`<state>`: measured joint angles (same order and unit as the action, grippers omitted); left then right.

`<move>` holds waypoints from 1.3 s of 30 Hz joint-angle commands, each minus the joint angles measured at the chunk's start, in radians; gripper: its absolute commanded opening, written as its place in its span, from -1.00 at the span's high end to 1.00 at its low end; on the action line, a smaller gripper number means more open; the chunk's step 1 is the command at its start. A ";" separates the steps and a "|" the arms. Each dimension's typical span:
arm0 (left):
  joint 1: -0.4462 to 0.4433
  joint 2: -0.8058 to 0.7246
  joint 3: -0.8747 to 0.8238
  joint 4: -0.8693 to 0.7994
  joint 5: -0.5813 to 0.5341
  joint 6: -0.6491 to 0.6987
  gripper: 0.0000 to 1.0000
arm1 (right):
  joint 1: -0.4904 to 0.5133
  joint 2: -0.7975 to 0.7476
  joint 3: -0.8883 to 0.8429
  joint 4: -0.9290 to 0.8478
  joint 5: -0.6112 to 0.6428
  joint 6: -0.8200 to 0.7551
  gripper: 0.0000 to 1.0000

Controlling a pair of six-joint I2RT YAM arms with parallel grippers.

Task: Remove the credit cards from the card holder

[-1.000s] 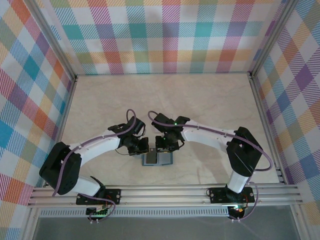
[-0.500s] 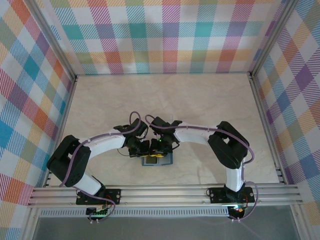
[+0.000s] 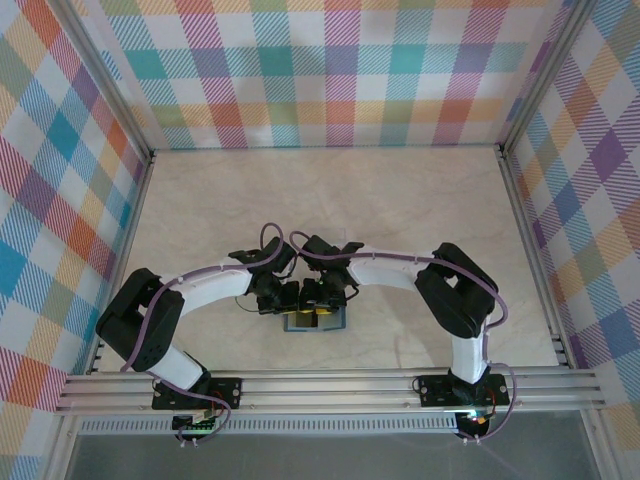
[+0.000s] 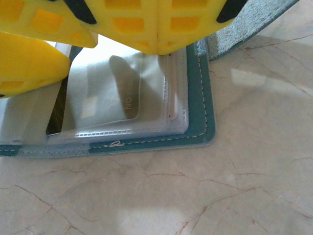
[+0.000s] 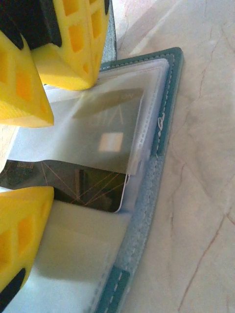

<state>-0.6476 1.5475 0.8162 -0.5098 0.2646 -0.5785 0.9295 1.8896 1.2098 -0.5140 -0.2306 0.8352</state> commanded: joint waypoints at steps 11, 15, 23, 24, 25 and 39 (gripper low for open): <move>-0.019 -0.035 0.063 -0.068 0.013 -0.003 0.97 | -0.015 -0.092 -0.066 0.012 -0.010 -0.006 0.31; -0.032 -0.032 0.082 -0.070 0.014 -0.009 0.97 | -0.027 -0.078 -0.079 0.024 -0.016 -0.013 0.38; -0.034 0.070 0.087 -0.082 0.029 0.027 1.00 | -0.043 -0.049 -0.104 0.080 -0.056 -0.028 0.42; -0.034 0.075 0.087 -0.094 0.007 0.030 1.00 | -0.046 -0.049 -0.113 0.096 -0.064 -0.028 0.44; -0.034 0.078 0.085 -0.107 -0.019 0.034 1.00 | -0.050 -0.046 -0.119 0.106 -0.072 -0.028 0.45; -0.061 0.152 0.058 -0.119 -0.069 0.045 1.00 | -0.090 -0.062 -0.221 0.294 -0.214 -0.004 0.59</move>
<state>-0.6872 1.6344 0.9081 -0.5686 0.2565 -0.5518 0.8444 1.8336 1.0237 -0.3111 -0.3847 0.8234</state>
